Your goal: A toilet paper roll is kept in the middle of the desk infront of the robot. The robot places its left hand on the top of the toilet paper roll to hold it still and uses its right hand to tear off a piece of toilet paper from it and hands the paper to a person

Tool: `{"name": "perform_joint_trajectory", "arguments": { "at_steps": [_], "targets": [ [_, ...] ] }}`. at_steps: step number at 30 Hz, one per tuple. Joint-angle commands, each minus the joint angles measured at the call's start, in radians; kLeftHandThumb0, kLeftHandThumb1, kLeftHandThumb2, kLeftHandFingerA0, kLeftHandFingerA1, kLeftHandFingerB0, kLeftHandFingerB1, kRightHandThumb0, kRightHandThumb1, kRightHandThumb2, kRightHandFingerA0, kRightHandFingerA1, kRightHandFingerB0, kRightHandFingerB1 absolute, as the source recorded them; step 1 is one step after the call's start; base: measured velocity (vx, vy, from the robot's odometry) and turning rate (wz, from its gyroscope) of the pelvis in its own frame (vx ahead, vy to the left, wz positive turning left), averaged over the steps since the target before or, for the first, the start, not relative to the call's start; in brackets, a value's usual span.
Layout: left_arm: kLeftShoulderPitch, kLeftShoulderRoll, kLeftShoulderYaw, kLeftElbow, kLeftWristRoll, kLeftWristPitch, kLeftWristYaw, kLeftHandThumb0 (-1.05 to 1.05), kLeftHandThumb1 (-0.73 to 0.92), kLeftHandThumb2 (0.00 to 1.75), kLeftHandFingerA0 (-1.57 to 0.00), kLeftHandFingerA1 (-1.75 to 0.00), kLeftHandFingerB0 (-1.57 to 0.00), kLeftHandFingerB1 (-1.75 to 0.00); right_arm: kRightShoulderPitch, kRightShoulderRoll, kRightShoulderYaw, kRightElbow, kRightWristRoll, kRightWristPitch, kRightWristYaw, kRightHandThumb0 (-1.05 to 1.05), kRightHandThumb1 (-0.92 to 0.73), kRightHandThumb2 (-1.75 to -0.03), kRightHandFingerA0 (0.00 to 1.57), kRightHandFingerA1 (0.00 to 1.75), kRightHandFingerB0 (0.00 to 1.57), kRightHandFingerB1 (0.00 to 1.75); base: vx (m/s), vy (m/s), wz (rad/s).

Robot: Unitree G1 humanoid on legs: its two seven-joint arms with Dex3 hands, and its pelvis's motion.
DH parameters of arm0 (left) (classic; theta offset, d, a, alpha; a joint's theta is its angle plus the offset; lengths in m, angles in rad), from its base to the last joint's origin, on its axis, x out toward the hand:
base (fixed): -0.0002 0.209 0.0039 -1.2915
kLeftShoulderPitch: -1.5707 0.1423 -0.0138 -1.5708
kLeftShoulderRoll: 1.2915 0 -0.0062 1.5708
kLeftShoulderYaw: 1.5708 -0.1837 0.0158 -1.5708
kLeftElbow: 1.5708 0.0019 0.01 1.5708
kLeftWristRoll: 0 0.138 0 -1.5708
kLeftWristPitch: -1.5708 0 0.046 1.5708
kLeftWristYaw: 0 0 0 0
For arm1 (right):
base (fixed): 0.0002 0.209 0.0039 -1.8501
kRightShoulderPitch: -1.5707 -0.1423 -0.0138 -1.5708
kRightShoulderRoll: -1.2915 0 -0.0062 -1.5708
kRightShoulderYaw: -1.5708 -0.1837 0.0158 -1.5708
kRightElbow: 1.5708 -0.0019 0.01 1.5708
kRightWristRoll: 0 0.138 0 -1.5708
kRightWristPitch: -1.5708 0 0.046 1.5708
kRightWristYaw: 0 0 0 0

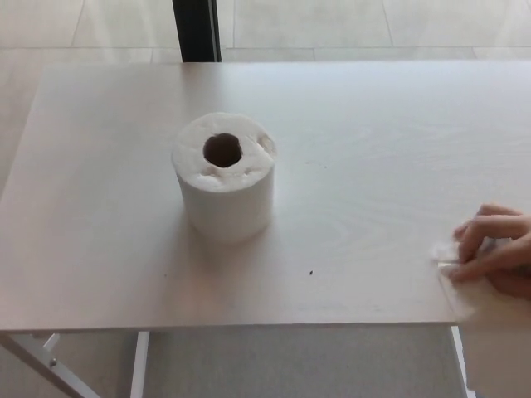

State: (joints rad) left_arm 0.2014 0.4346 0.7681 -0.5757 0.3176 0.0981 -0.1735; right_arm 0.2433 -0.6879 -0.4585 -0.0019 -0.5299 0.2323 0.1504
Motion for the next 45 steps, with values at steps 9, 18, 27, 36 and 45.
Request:
{"name": "perform_joint_trajectory", "arguments": {
  "at_steps": [9,18,27,36,45],
  "targets": [
    [0.434,-0.409,0.364,0.743,-0.443,-0.125,-0.053,-0.42,0.35,1.04,-0.64,-1.35,-0.66,-1.03,0.568,0.368,-0.781,0.292,0.548,-0.318,-0.028,-0.44,-0.54,-0.95,0.86,0.89,0.7,0.74,0.0,0.0,0.0],
    [0.492,-0.396,0.218,0.853,-0.244,-0.224,0.057,-0.41,0.49,0.86,-0.67,-1.22,-0.64,-0.88,0.459,0.051,-0.441,1.038,0.341,-0.42,0.173,-0.55,-0.61,-0.58,0.79,0.66,0.71,0.49,0.0,0.0,0.0],
    [0.534,-0.275,-0.06,1.185,-0.07,-0.138,-0.043,-0.9,0.92,1.19,-0.27,-1.05,0.0,-0.73,0.431,0.018,-0.415,1.146,0.361,-0.454,0.165,-0.55,-0.61,-0.58,0.79,0.66,0.71,0.49,0.0,0.0,0.0],
    [0.415,-0.145,-0.147,1.249,-0.109,0.043,-0.057,-1.04,0.92,1.48,-0.84,-1.52,-0.32,-1.21,0.367,-0.013,-0.367,1.215,0.38,-0.491,0.155,-0.55,-0.61,-0.58,0.79,0.66,0.71,0.49,0.0,0.0,0.0],
    [0.407,-0.09,-0.336,1.349,-0.123,-0.053,-0.124,-0.93,0.92,1.7,-0.79,-1.75,-0.16,-1.35,0.379,-0.024,-0.316,1.282,0.428,-0.54,0.147,-0.55,-0.61,-0.58,0.79,0.66,0.71,0.49,0.0,0.0,0.0]
  ]
}}
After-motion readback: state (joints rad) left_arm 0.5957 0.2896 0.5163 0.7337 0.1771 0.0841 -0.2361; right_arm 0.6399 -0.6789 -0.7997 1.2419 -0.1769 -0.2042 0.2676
